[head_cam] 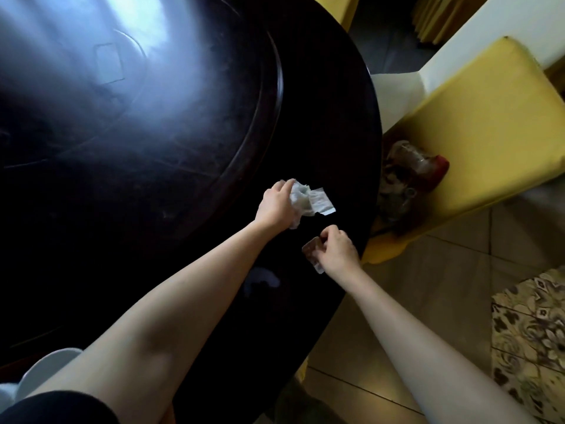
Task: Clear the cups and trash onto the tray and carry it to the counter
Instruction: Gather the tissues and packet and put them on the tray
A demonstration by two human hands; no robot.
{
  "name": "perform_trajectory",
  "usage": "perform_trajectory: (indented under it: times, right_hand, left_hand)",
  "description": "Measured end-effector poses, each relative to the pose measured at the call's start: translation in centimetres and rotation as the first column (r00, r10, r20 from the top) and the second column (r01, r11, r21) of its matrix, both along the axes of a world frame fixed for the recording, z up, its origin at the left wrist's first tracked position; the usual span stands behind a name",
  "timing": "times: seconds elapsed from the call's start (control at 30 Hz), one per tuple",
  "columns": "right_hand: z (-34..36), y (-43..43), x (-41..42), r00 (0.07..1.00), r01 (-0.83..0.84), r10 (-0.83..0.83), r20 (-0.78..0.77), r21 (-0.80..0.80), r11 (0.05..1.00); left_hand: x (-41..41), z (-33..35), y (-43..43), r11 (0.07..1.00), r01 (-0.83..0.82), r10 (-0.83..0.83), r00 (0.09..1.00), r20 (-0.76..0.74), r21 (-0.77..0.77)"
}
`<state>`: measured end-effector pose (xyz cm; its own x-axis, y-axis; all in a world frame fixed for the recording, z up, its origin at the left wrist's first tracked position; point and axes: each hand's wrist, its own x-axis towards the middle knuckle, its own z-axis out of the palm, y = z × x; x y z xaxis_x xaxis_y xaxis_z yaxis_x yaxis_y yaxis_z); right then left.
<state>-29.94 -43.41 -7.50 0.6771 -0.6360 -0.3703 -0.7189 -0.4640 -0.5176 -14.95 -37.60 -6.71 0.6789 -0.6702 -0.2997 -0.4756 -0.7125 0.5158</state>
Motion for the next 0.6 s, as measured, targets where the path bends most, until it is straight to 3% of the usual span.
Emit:
perform_trajectory:
  times: [0.07,0.17,0.3,0.37,0.6]
  right_hand:
    - [-0.2,-1.0,0.0,0.999,-0.027,0.030,-0.038,0.086,0.996]
    - [0.0,-2.9,0.0,1.000,-0.025,0.026,-0.005,0.222,0.975]
    - [1.1,-5.6,1.7,0.991,-0.004,-0.003,0.131,0.051,0.999]
    - [1.6,-6.9,2.8,0.987,0.020,-0.022,0.157,0.010,1.000]
    - [1.0,-7.4,5.8,0.977,0.081,-0.109,0.184,0.154,0.985]
  left_hand:
    - [0.2,-0.9,-0.9,0.999,0.023,-0.025,0.999,0.038,0.035]
    - [0.3,-1.6,-1.3,0.996,0.060,-0.053,0.994,0.094,-0.073]
    - [0.2,-1.1,-1.5,0.974,0.080,-0.046,0.987,0.157,-0.212]
    - [0.2,-1.0,-1.7,0.979,0.023,0.000,0.994,0.113,-0.205]
    - [0.0,-1.2,-1.3,0.969,-0.136,0.135,0.991,-0.019,-0.205]
